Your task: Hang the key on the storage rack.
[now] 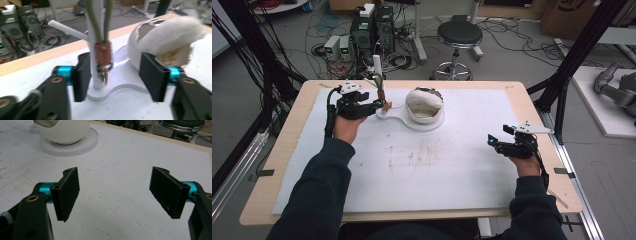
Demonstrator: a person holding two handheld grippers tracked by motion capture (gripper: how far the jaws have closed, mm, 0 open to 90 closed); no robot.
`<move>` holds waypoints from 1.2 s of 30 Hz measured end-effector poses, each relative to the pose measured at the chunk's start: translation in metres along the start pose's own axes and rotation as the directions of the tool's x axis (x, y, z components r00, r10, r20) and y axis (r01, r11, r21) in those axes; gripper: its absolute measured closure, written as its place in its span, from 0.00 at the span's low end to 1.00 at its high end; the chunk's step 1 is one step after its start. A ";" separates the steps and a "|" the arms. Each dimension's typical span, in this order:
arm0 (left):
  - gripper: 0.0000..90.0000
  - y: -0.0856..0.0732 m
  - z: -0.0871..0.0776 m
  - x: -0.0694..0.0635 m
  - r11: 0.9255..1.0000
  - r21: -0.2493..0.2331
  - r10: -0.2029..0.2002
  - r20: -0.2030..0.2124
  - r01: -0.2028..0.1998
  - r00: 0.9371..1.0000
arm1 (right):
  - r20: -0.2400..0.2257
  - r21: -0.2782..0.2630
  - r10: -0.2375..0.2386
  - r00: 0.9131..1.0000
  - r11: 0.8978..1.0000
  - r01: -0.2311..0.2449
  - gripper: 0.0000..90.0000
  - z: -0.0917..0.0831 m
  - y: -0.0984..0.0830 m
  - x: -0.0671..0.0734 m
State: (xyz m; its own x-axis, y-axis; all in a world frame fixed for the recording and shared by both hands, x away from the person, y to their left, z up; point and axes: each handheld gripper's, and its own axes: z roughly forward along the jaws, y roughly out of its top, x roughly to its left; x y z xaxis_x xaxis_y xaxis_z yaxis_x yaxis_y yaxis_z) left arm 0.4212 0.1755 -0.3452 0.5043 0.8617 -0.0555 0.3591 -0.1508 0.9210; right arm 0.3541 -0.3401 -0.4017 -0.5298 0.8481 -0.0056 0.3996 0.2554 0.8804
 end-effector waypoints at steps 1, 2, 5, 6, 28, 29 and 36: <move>0.33 -0.002 -0.004 0.000 1.000 -0.027 -0.006 0.010 0.006 1.000 | 0.000 -0.001 0.001 1.000 1.000 -0.001 0.27 0.000 0.000 0.000; 0.29 -0.005 -0.008 0.000 0.999 -0.045 -0.017 0.031 0.018 0.999 | -0.001 -0.001 0.002 1.000 1.000 -0.002 0.27 0.000 0.000 0.000; 0.23 -0.018 -0.019 0.006 0.995 -0.082 -0.044 0.075 0.050 0.996 | -0.016 0.000 0.008 1.000 1.000 -0.008 0.27 0.000 0.000 0.000; 0.22 -0.023 -0.023 0.007 0.993 -0.099 -0.049 0.084 0.057 0.995 | -0.020 0.001 0.007 1.000 1.000 -0.007 0.27 0.000 0.000 0.001; 0.20 -0.086 -0.056 0.011 0.984 -0.174 -0.007 0.089 0.022 0.996 | -0.054 0.006 -0.026 0.998 1.000 0.027 0.24 -0.004 0.001 0.011; 0.20 -0.087 -0.056 0.010 0.984 -0.178 0.000 0.092 0.017 0.996 | -0.054 0.010 -0.029 0.998 1.000 0.029 0.24 -0.005 0.001 0.011; 0.20 -0.090 -0.056 0.006 0.984 -0.179 0.015 0.106 0.004 0.994 | -0.055 0.021 -0.031 0.998 0.999 0.032 0.24 -0.007 -0.001 0.014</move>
State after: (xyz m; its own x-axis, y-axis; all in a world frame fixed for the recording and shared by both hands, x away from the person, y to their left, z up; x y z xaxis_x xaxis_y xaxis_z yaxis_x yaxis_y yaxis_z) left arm 0.3475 0.2212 -0.4071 0.5902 0.8031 -0.0822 0.2149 -0.0581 0.9749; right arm 0.3409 -0.3314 -0.3991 -0.5823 0.8129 -0.0066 0.3980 0.2922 0.8696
